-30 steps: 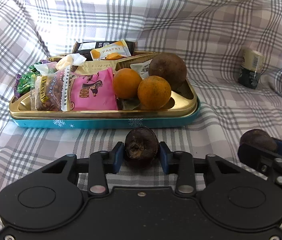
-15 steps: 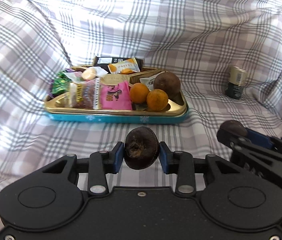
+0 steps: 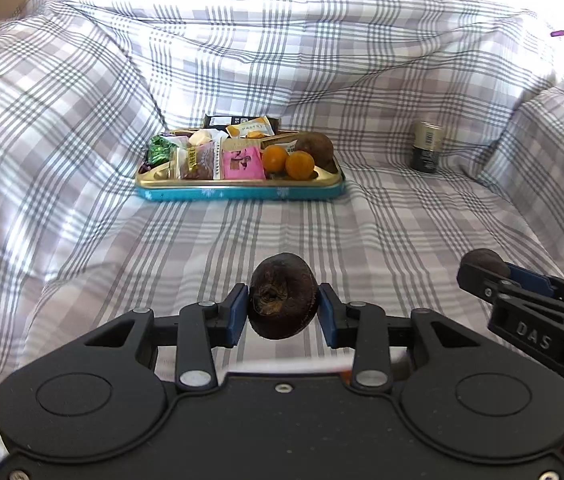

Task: Organize fruits
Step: 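Carry both dark brown fruits into the steel tray and open both tools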

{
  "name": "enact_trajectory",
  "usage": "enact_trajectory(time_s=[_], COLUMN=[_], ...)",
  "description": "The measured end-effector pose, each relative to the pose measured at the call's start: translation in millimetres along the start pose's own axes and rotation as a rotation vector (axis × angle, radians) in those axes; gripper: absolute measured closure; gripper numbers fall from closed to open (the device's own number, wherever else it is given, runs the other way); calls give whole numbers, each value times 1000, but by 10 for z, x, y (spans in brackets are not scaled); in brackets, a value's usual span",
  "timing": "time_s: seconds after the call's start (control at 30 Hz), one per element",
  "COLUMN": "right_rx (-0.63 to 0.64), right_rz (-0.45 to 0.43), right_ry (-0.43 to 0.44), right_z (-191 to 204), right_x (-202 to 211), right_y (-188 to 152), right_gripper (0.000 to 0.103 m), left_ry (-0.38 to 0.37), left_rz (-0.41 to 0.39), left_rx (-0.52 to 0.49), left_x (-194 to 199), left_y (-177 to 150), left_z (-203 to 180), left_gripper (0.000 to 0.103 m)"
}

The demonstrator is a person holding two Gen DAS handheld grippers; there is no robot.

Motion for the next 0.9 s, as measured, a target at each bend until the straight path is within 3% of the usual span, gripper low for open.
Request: enact_trajectory(time_s=[0.2, 0.43, 0.8, 0.9], right_rx=[6, 1, 17, -8], right_rz=[-22, -17, -19, -8], right_ry=[-10, -11, -25, -29], right_z=[-16, 16, 50, 7], right_x=[509, 817, 816, 805], right_y=[-335, -622, -761, -772], right_gripper=[58, 58, 58, 58], left_ry=[10, 19, 17, 26], left_rz=[-21, -26, -10, -43], left_rx=[-18, -39, -18, -23], left_x=[227, 337, 224, 270], left_y=[-330, -728, -872, -863], left_z=[-30, 17, 39, 30], left_gripper=[58, 58, 57, 57])
Point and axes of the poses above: each gripper's, at about its wrist camera, not at the fingertips, and x roughly against the way its jaws point, z to its left, y to its top, the point moved 9 cm from there along -x, roughly the way its jaws point, and after that the axes turned 5 degrees about z, right-handed, at the moved point
